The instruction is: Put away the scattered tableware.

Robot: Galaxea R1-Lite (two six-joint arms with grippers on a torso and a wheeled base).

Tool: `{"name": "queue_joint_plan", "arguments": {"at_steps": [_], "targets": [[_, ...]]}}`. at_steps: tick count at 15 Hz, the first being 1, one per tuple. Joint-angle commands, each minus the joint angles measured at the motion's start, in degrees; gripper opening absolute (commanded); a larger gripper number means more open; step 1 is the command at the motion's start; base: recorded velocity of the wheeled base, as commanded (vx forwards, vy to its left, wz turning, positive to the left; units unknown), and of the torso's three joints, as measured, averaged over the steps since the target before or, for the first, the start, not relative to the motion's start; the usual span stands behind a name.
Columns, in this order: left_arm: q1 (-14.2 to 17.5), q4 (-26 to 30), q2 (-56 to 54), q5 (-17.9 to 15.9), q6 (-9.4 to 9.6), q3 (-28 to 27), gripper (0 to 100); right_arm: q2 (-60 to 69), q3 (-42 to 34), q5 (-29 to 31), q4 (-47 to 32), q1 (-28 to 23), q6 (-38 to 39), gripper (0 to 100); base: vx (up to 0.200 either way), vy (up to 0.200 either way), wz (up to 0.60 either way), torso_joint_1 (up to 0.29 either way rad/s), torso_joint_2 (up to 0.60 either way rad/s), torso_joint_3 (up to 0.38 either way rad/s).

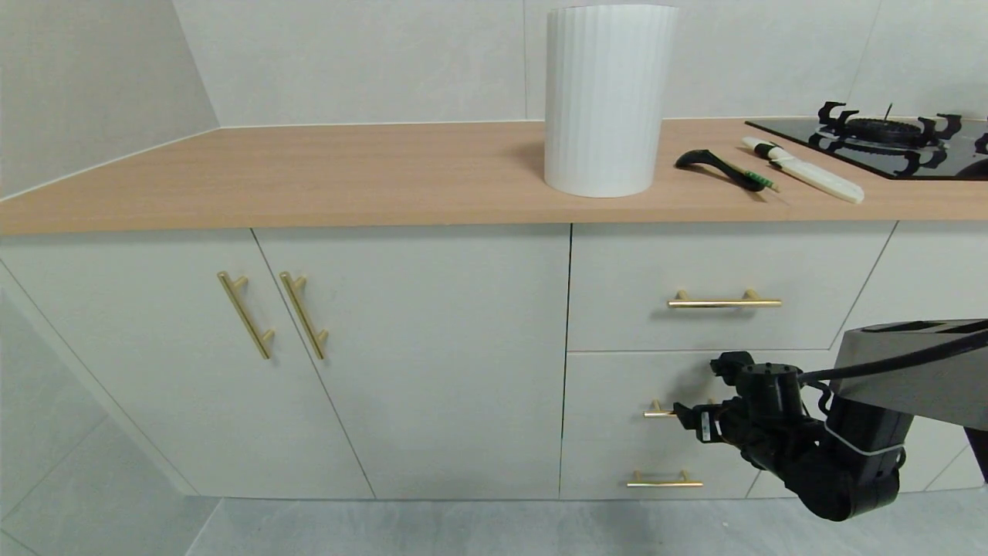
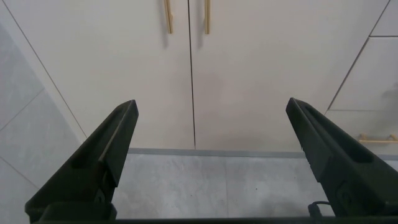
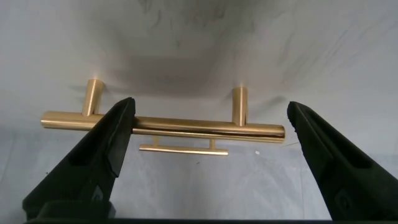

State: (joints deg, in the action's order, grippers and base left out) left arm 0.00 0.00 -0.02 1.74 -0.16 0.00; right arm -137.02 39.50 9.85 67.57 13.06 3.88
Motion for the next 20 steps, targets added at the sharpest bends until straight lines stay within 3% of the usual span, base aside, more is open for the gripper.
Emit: {"name": "queue_joint_plan", "arguments": {"at_steps": [1, 12, 15, 17, 20], "targets": [[0.0, 0.0, 0.0, 0.0, -0.02, 0.0, 100, -0.4, -0.6, -0.1, -0.4, 0.6, -0.2, 100, 0.0, 0.0, 0.0, 0.0, 0.0, 0.0], [0.0, 0.0, 0.0, 0.0, -0.02, 0.0, 100, 2.2, -4.0, -0.2, -1.5, 1.1, -1.1, 100, 0.0, 0.0, 0.0, 0.0, 0.0, 0.0], [0.0, 0.0, 0.0, 0.0, -0.02, 0.0, 100, 12.8, -7.1, -1.5, -13.5, 0.7, -4.7, 100, 0.0, 0.0, 0.0, 0.0, 0.0, 0.0], [0.0, 0.0, 0.0, 0.0, -0.02, 0.0, 100, 27.9, -6.9, -6.1, -32.2, 1.1, -5.6, 100, 0.0, 0.0, 0.0, 0.0, 0.0, 0.0], [0.0, 0.0, 0.0, 0.0, -0.02, 0.0, 100, 43.7, -4.2, -7.7, -48.8, 2.8, -5.6, 100, 0.0, 0.0, 0.0, 0.0, 0.0, 0.0]]}}
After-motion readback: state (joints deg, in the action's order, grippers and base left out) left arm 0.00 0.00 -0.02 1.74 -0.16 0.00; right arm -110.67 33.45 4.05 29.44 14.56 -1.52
